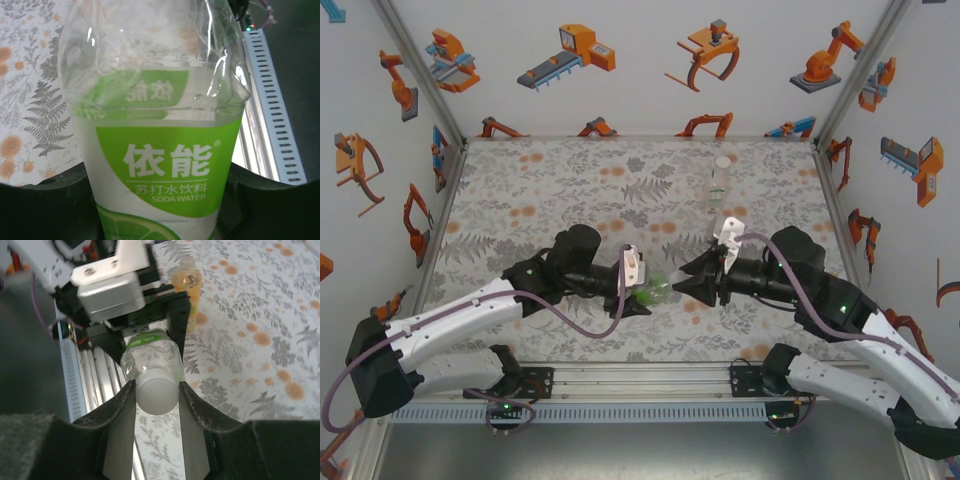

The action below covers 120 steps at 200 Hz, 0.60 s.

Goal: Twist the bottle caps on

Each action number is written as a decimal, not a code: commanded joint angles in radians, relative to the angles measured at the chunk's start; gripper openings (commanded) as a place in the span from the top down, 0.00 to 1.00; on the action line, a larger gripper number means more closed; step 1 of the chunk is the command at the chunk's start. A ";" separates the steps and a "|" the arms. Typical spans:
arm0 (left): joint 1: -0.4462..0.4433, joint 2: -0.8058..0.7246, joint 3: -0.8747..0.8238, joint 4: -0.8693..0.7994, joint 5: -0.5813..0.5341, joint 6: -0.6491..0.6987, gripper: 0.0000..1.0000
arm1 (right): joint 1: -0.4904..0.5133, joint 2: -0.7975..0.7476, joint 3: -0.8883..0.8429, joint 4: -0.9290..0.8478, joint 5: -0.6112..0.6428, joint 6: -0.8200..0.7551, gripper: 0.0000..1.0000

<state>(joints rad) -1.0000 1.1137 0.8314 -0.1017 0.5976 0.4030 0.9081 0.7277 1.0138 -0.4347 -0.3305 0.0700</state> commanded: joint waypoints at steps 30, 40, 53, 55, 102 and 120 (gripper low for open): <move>-0.009 -0.005 -0.007 0.164 -0.117 -0.019 1.00 | 0.003 0.041 -0.005 0.037 0.337 0.576 1.00; -0.009 -0.002 -0.008 0.177 -0.135 -0.024 1.00 | 0.003 0.051 0.003 0.005 0.382 0.663 1.00; -0.009 0.002 -0.008 0.187 -0.155 -0.026 1.00 | 0.003 0.063 0.006 -0.035 0.434 0.780 1.00; -0.009 0.004 -0.007 0.187 -0.157 -0.027 1.00 | 0.003 0.065 0.005 -0.038 0.438 0.795 1.00; -0.009 0.018 -0.003 0.188 -0.184 -0.028 1.00 | 0.003 0.120 0.032 -0.056 0.401 0.874 0.97; -0.009 0.019 0.000 0.182 -0.190 -0.029 1.00 | 0.003 0.124 0.040 -0.069 0.411 0.869 0.81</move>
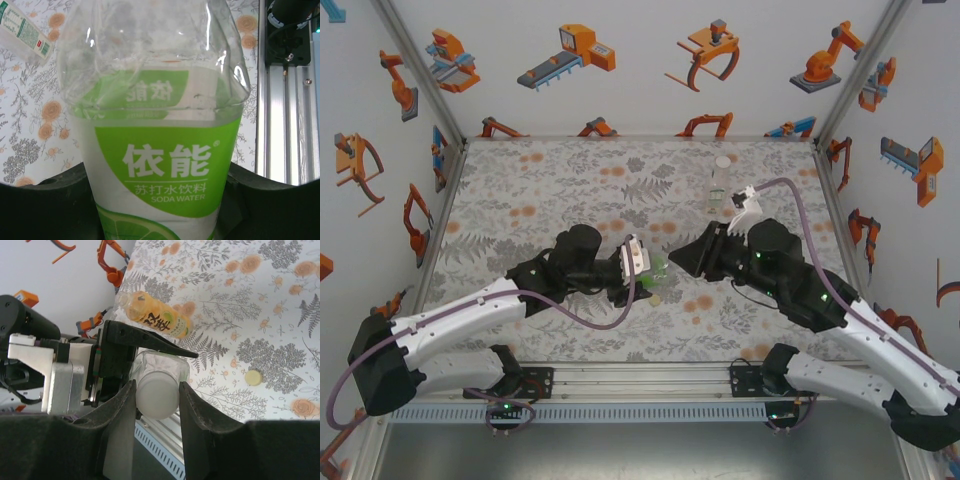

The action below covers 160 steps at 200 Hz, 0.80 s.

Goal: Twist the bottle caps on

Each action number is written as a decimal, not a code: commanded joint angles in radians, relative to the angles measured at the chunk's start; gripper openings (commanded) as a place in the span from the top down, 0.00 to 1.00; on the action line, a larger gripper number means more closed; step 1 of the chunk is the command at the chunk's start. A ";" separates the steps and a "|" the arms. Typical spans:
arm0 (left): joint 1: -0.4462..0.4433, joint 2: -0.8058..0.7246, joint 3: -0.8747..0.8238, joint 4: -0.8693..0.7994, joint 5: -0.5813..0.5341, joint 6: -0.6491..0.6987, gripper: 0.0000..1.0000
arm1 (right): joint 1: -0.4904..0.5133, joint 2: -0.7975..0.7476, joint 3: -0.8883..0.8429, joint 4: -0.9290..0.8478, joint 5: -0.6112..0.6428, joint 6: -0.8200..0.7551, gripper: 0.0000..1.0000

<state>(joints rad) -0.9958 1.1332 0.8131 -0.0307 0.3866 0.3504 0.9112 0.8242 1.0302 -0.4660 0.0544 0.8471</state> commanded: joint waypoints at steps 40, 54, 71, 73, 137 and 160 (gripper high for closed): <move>-0.014 -0.005 0.012 0.110 0.005 0.023 1.00 | 0.000 0.010 0.012 -0.030 0.066 0.087 0.68; -0.015 -0.001 0.012 0.107 0.002 0.024 1.00 | 0.000 0.008 0.008 -0.018 0.064 0.086 0.67; -0.017 0.002 0.014 0.101 0.004 0.023 1.00 | 0.000 0.007 0.002 -0.003 0.055 0.083 0.60; -0.017 0.003 0.014 0.100 0.003 0.024 1.00 | 0.000 0.009 0.002 -0.001 0.054 0.084 0.59; -0.023 0.000 0.014 0.096 -0.029 0.021 1.00 | 0.000 0.016 0.002 0.004 0.050 0.085 0.64; -0.022 0.002 0.015 0.094 -0.072 0.007 1.00 | 0.000 0.018 0.006 0.000 0.046 0.086 0.59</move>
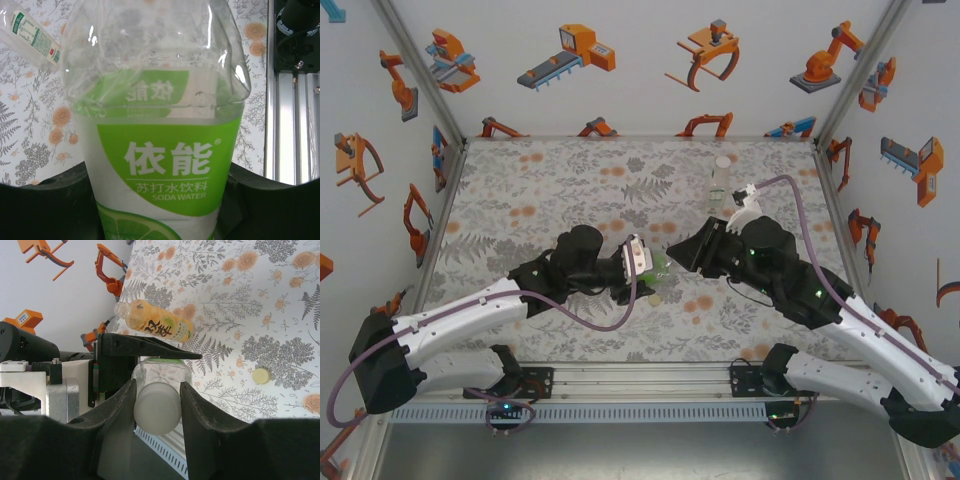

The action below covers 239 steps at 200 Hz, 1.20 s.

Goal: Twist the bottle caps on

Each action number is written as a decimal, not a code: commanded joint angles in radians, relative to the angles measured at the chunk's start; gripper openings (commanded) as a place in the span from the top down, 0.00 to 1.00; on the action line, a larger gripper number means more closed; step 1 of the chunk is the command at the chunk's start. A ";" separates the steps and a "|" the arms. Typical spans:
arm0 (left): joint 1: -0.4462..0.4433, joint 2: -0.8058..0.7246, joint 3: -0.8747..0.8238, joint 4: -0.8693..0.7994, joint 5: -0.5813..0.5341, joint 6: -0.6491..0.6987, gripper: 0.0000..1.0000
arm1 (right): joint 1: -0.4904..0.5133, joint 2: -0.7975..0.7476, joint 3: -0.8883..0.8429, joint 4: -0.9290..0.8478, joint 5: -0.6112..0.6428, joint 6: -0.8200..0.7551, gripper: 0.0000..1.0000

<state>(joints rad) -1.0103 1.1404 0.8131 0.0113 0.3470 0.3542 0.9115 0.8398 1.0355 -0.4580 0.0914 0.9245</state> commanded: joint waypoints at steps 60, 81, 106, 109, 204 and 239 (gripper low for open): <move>-0.008 -0.009 0.015 0.046 -0.090 -0.012 1.00 | 0.000 0.010 0.000 -0.005 0.005 0.007 0.56; -0.007 -0.009 0.013 0.050 -0.089 -0.014 1.00 | 0.000 0.009 -0.003 0.001 0.008 0.008 0.59; -0.007 -0.010 0.014 0.050 -0.086 -0.017 0.96 | 0.000 0.008 -0.006 0.008 0.013 0.004 0.69; -0.008 -0.011 0.014 0.050 -0.086 -0.017 0.93 | -0.001 0.007 -0.006 0.010 0.013 0.002 0.71; -0.008 -0.141 -0.029 0.055 -0.143 -0.029 0.19 | 0.000 0.114 0.061 -0.030 0.078 -0.181 0.87; -0.008 -0.201 -0.040 0.029 -0.162 -0.040 0.18 | -0.020 0.205 0.127 -0.075 0.127 -0.310 0.86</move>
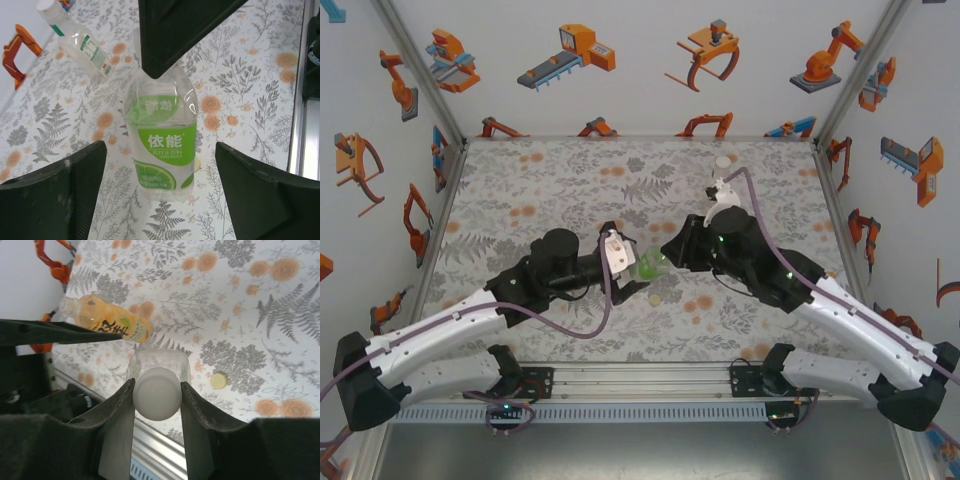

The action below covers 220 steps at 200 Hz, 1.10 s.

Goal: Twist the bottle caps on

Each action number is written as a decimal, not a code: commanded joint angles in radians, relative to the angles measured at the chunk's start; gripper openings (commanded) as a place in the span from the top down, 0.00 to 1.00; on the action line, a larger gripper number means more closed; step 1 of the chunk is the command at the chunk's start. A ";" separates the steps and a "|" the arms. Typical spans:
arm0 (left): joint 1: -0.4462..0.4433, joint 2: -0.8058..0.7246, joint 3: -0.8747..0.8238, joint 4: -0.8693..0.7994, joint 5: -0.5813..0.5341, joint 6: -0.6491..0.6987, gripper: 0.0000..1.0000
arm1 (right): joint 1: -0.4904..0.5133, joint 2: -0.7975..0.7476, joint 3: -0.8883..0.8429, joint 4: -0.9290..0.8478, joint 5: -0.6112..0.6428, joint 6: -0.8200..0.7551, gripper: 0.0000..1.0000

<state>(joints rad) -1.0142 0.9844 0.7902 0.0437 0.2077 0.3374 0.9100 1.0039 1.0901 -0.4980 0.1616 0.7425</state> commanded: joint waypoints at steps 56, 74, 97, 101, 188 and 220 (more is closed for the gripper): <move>0.000 -0.189 -0.041 -0.101 -0.220 -0.096 0.20 | -0.199 0.249 0.192 -0.060 -0.026 -0.272 0.89; 0.005 -0.248 -0.036 -0.169 -0.275 -0.114 0.23 | -0.256 0.324 0.244 -0.061 -0.045 -0.311 0.90; 0.019 -0.327 -0.023 -0.271 -0.325 -0.148 0.23 | -0.310 0.439 0.331 -0.061 -0.035 -0.366 0.90; 0.021 -0.340 -0.021 -0.289 -0.334 -0.156 0.24 | -0.317 0.460 0.348 -0.063 -0.031 -0.372 0.90; 0.071 -0.592 -0.031 -0.572 -0.433 -0.350 0.20 | -0.435 0.894 0.740 -0.163 -0.040 -0.388 0.91; 0.074 -0.632 -0.002 -0.673 -0.413 -0.374 0.19 | -0.455 1.010 0.858 -0.207 -0.030 -0.387 0.91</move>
<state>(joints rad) -0.9470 0.3767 0.7593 -0.5198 -0.2031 0.0189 0.4675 1.9602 1.8610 -0.6426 0.1169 0.3664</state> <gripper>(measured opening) 0.810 0.375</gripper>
